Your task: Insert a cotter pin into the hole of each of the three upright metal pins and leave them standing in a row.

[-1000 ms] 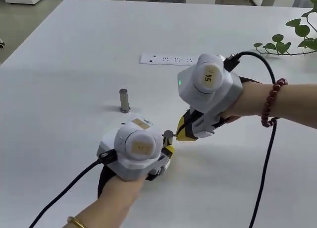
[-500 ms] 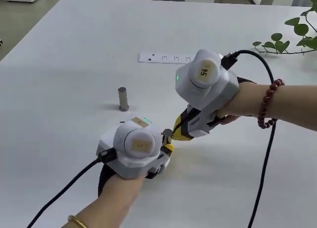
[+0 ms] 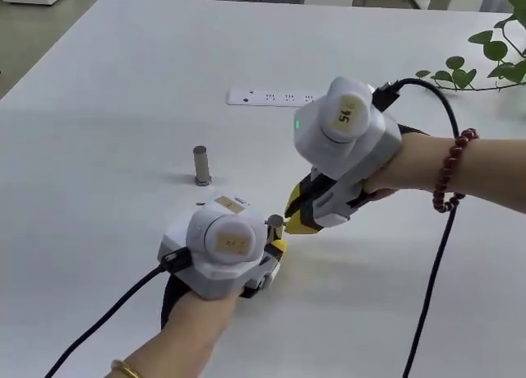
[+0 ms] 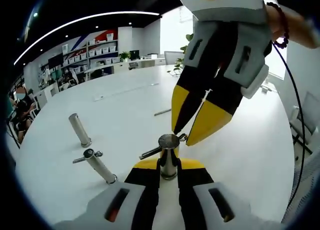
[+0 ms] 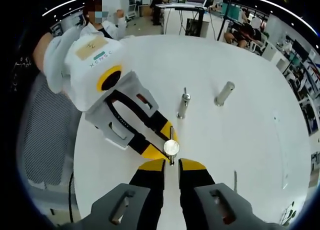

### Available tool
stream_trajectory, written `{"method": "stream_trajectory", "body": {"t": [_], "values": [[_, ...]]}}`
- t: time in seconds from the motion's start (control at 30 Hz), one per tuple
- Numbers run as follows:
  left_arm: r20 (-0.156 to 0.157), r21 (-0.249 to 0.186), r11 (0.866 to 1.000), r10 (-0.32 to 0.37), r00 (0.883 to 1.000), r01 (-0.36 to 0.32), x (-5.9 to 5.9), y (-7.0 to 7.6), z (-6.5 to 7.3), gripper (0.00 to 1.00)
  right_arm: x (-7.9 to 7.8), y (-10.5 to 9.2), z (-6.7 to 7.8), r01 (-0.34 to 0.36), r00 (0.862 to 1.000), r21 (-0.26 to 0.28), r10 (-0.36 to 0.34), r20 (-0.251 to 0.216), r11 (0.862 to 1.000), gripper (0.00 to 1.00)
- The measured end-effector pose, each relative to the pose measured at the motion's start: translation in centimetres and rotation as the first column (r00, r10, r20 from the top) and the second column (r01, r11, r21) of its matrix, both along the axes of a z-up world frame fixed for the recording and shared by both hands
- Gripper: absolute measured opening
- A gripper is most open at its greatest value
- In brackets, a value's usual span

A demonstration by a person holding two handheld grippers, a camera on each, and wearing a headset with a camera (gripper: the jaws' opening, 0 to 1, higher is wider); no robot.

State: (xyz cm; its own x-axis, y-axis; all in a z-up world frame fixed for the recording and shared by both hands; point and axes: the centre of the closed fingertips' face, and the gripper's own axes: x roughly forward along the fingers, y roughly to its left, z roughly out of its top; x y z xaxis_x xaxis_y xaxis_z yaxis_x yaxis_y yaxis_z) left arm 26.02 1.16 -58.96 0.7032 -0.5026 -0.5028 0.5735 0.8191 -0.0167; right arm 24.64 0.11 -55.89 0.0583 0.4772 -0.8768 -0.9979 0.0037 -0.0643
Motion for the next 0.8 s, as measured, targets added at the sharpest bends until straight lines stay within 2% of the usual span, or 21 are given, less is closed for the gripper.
{"method": "stream_trajectory", "body": {"t": [0.17, 0.5, 0.8], "values": [[0.0, -0.003, 1.0, 0.004, 1.0, -0.004, 0.02, 0.01, 0.01, 0.1, 0.02, -0.35, -0.22, 0.013, 1.0, -0.006, -0.014, -0.012, 1.0, 0.0], [0.0, -0.003, 1.0, 0.008, 1.0, -0.008, 0.05, 0.02, 0.01, 0.1, 0.09, 0.14, -0.23, 0.025, 1.0, 0.009, -0.025, -0.019, 1.0, 0.0], [0.0, -0.004, 1.0, 0.011, 1.0, -0.011, 0.03, 0.0, 0.02, 0.1, 0.08, 0.25, -0.2, 0.021, 1.0, -0.001, -0.021, -0.012, 1.0, 0.0]]}}
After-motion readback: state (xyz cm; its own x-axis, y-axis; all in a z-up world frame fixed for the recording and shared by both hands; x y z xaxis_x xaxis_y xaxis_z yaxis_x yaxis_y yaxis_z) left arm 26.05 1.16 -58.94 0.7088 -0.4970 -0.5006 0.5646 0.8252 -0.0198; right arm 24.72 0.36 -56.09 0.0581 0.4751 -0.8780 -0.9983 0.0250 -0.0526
